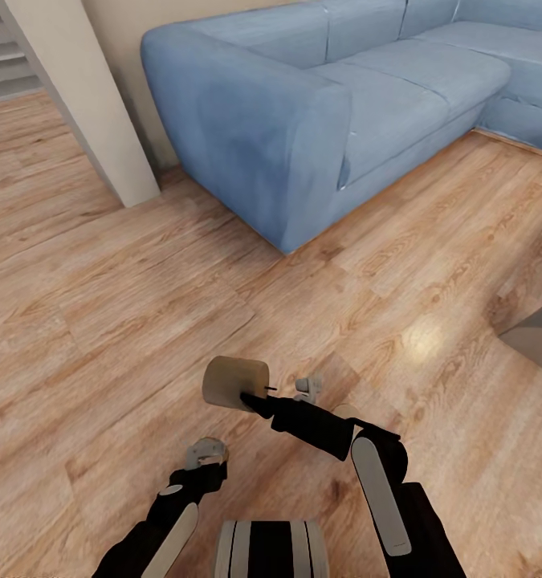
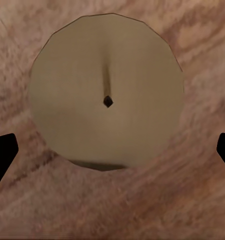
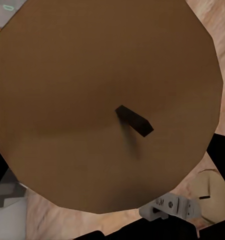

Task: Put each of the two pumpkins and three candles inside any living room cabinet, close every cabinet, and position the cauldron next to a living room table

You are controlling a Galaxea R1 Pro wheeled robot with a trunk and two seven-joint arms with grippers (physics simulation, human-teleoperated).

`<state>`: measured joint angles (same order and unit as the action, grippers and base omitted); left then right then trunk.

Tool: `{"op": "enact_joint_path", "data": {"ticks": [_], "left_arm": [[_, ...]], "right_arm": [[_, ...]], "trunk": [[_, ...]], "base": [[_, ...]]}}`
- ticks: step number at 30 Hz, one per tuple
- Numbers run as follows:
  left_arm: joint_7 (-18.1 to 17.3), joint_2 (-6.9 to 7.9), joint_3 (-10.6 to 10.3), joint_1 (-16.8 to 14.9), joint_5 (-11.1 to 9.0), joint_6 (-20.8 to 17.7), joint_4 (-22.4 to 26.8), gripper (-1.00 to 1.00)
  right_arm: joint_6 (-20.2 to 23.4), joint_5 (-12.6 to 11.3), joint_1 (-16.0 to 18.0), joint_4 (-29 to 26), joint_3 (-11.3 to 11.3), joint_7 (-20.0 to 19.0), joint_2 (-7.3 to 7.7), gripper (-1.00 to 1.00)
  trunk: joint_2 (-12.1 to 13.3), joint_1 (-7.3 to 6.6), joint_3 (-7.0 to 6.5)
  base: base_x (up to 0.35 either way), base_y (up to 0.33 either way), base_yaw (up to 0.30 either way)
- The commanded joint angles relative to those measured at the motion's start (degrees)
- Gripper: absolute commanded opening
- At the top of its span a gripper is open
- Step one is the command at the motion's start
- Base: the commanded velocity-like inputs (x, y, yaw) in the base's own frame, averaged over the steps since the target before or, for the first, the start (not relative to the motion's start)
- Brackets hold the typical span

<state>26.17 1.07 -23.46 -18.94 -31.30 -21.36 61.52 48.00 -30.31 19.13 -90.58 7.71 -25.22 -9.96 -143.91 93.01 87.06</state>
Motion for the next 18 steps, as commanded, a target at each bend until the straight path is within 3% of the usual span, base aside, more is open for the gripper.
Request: {"op": "enact_joint_path", "data": {"ticks": [1, 18], "left_arm": [[0.55, 0.11, -0.17, -0.04, -0.52, -0.08, 0.09, 1.00], [0.55, 0.14, -0.03, -0.04, -0.62, -0.10, 0.09, 1.00]], "right_arm": [[0.34, -0.19, 0.03, -0.04, -0.05, -0.19, -0.03, -1.00], [0.25, -0.19, 0.11, -0.04, 0.02, -0.19, -0.03, -1.00]], "trunk": [[-0.03, 0.01, 0.26], [-0.03, 0.01, 0.26]], "base": [[0.000, 0.000, 0.000], [0.027, 0.015, 0.000]]}}
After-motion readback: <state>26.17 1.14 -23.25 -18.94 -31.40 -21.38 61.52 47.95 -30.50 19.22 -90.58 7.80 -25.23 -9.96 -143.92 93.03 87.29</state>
